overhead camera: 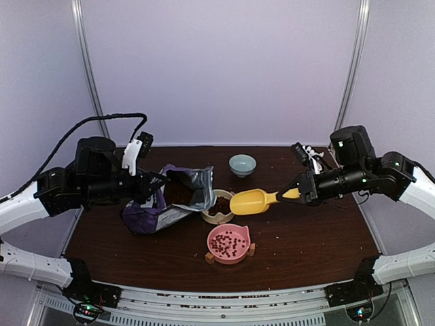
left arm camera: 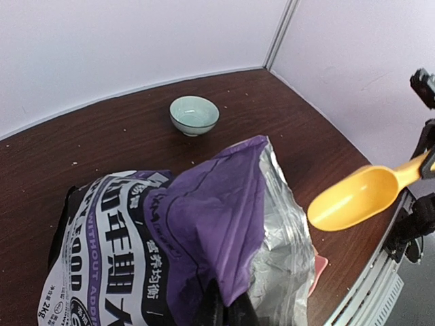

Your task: Serve the pet food

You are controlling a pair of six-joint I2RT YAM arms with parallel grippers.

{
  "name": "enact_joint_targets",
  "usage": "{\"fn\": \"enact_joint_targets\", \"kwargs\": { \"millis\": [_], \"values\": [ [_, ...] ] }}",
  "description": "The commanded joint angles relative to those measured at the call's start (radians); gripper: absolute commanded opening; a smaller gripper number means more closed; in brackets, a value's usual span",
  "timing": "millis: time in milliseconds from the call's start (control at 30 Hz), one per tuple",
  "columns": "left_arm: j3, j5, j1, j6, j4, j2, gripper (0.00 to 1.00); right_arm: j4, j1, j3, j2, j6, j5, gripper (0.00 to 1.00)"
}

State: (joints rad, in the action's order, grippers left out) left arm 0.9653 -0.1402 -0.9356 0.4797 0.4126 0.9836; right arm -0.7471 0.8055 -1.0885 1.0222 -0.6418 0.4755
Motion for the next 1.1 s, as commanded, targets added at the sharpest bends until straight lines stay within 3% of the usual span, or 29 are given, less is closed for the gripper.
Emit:
{"fn": "enact_joint_targets", "kwargs": {
  "millis": [0, 133, 267, 433, 633, 833, 967, 1067],
  "values": [
    [-0.005, 0.123, 0.004, -0.068, -0.088, -0.025, 0.00, 0.234, 0.014, -0.024, -0.035, -0.075, 0.055, 0.13],
    [-0.003, 0.138, 0.004, -0.049, -0.087, -0.002, 0.00, 0.425, 0.079, 0.002, -0.014, -0.107, 0.043, 0.13],
    [0.009, 0.147, 0.004, -0.042, -0.094, 0.013, 0.00, 0.448, 0.158, -0.026, 0.074, -0.039, -0.078, 0.13],
    [0.008, 0.160, 0.004, -0.038, -0.118, 0.018, 0.00, 0.407, 0.217, -0.084, 0.278, 0.122, -0.287, 0.12],
    [0.008, 0.213, 0.003, -0.029, -0.143, 0.028, 0.00, 0.641, 0.283, -0.158, 0.524, 0.231, -0.509, 0.12],
    [0.014, 0.248, 0.003, -0.018, -0.156, 0.036, 0.00, 0.727, 0.297, -0.244, 0.721, 0.256, -0.695, 0.12],
    [0.036, 0.272, 0.003, -0.023, -0.145, 0.062, 0.00, 0.735, 0.298, -0.249, 0.791, 0.290, -0.709, 0.12],
    [0.047, 0.290, 0.003, -0.019, -0.155, 0.093, 0.00, 0.738, 0.299, -0.261, 0.834, 0.307, -0.557, 0.12]
  ]
}}
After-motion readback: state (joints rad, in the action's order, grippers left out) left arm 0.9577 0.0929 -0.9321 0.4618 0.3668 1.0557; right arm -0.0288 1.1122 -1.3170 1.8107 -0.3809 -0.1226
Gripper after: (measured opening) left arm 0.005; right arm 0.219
